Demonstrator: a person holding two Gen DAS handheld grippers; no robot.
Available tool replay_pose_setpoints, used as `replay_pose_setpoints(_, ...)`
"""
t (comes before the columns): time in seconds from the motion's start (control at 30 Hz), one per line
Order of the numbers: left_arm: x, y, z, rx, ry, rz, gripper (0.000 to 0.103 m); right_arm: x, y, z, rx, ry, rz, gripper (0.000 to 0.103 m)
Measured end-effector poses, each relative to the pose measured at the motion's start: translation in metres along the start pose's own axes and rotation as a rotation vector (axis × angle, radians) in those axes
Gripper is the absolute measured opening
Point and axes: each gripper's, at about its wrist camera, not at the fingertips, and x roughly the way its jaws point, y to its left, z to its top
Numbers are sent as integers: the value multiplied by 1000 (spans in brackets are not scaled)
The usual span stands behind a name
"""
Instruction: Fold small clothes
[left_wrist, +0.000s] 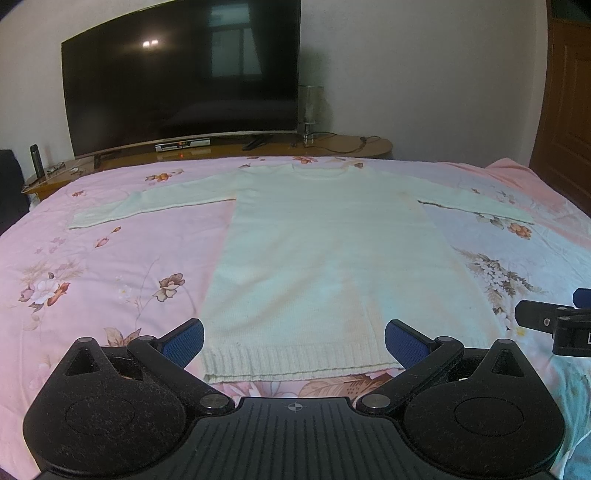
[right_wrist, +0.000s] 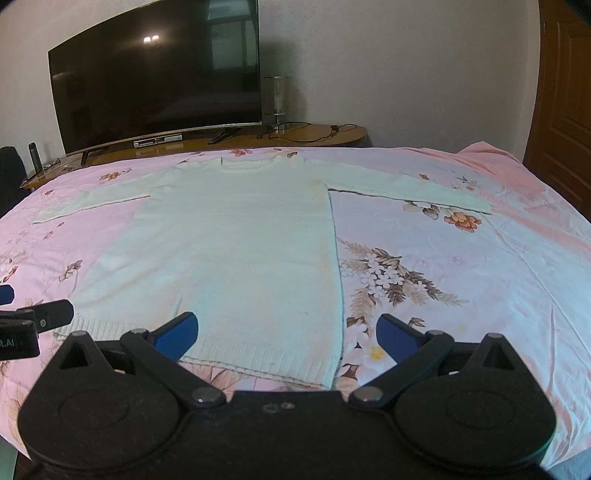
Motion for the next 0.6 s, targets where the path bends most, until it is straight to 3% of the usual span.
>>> replay_pose_setpoints(0.6,0,-1,0,3,3,5,103,0,-1,-1,3,1,1,103)
